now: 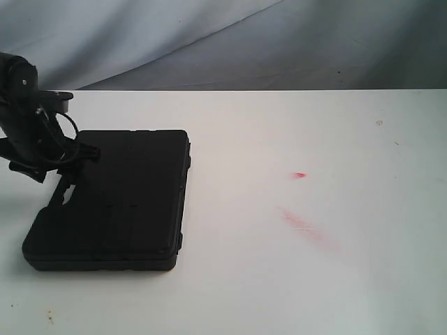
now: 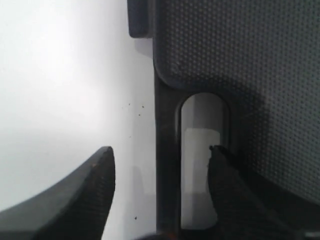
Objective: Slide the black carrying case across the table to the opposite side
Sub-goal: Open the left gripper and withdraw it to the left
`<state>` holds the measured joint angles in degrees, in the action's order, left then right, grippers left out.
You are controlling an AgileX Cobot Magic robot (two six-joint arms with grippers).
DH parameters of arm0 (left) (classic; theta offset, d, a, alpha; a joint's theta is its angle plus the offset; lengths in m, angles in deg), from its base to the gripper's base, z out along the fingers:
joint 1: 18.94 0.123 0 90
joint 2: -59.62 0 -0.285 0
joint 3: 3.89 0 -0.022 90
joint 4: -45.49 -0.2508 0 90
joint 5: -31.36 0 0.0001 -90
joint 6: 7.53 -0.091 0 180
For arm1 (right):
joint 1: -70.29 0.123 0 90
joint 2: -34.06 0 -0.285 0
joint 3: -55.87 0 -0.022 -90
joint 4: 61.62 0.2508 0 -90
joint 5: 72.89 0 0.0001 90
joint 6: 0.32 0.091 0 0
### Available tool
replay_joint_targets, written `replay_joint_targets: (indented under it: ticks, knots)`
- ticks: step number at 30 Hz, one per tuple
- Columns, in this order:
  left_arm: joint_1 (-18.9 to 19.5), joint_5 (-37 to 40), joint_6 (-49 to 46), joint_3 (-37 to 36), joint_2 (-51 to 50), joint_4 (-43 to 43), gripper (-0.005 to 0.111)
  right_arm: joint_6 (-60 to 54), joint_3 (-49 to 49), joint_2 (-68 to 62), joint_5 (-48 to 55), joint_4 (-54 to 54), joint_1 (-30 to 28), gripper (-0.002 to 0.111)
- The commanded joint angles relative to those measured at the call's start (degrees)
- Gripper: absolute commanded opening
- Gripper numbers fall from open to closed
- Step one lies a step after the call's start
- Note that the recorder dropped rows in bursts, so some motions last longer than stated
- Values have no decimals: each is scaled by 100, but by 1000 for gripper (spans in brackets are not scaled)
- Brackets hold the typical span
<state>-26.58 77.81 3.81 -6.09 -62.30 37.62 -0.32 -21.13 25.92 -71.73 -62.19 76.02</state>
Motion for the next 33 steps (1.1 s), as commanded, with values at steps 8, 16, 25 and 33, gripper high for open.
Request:
replay_joint_targets:
  ticks: [8, 16, 25, 33]
  knots:
    - [-46, -548, 57, -913, 1250, 199, 54, -33, -21, 35, -2, 27, -51, 0]
    - [-46, -1359, 57, -1844, 2189, 396, 54, -33, -21, 35, -2, 27, -51, 0]
    - [-46, -2244, 57, -2894, 3193, 599, 54, -33, -21, 35, -2, 27, -51, 0]
    - [-46, -3444, 57, -4130, 4446, 823, 54, -33, -21, 35, -2, 27, -51, 0]
